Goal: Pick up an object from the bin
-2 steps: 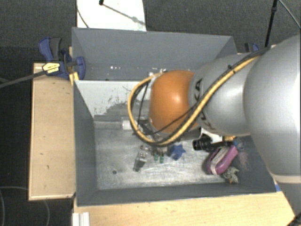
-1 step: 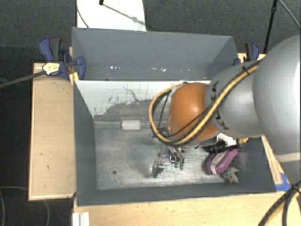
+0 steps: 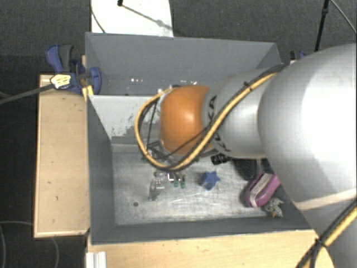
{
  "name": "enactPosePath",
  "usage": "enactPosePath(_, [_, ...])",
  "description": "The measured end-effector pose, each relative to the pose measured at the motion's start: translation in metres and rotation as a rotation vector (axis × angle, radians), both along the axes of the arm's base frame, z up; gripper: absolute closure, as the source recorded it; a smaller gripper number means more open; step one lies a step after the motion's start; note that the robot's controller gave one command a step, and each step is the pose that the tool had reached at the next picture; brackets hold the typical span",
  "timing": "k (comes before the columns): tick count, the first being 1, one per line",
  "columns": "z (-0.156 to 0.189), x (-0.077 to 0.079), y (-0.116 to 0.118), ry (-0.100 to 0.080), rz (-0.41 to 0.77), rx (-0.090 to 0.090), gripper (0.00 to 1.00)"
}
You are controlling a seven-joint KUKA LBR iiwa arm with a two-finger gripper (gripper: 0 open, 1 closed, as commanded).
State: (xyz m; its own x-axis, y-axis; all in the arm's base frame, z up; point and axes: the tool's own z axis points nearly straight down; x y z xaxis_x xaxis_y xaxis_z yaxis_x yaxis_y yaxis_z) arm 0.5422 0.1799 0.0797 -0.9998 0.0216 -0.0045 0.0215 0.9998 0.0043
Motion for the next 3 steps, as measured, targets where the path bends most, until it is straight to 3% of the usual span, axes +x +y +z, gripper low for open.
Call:
enactPosePath(1, [0.042,0.034,-0.079,-0.005,0.066,-0.007,0.0])
enactPosePath(2, [0.085,-0.018,-0.139,0.003,0.095,-0.006,0.0])
enactPosePath(3, [0.148,-0.047,-0.135,-0.002,-0.067,-0.003,0.0])
